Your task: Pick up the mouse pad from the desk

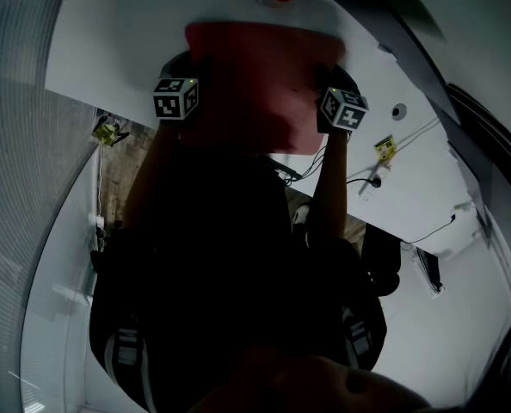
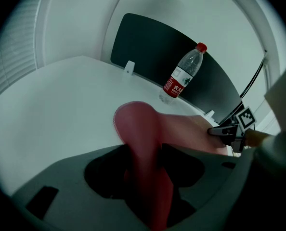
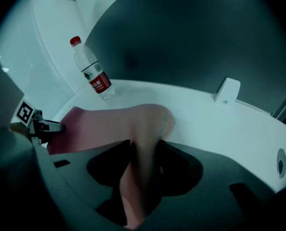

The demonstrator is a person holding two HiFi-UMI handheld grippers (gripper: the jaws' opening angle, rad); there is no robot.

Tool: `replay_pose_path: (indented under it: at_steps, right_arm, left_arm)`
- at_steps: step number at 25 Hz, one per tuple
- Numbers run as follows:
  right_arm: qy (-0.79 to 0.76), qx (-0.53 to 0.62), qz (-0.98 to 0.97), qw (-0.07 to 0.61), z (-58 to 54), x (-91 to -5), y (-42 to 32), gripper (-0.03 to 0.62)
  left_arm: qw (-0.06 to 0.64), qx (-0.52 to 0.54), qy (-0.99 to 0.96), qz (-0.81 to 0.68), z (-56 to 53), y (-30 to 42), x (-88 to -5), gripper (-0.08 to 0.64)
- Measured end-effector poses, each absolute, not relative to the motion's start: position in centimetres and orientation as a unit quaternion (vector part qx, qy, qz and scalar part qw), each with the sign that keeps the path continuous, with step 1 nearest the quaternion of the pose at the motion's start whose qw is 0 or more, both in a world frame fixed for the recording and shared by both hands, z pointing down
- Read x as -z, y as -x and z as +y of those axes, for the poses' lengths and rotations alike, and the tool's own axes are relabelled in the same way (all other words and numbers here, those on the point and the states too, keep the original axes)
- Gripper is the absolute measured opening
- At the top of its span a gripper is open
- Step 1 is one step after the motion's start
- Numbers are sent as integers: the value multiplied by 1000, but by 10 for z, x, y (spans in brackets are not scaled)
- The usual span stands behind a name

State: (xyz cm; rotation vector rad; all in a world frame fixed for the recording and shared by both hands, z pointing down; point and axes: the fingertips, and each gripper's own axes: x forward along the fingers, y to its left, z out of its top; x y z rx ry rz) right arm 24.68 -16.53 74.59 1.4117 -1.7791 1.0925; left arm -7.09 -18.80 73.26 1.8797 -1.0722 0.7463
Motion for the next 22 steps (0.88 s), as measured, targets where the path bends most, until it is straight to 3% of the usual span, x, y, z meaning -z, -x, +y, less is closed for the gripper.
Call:
replay_pose_path:
  at_steps: [22]
  right_arm:
    - [-513,-394,-685,336,-161,-745,-234,155]
  left_arm:
    - [411,-299,-759,-407,-183,59,-731,179]
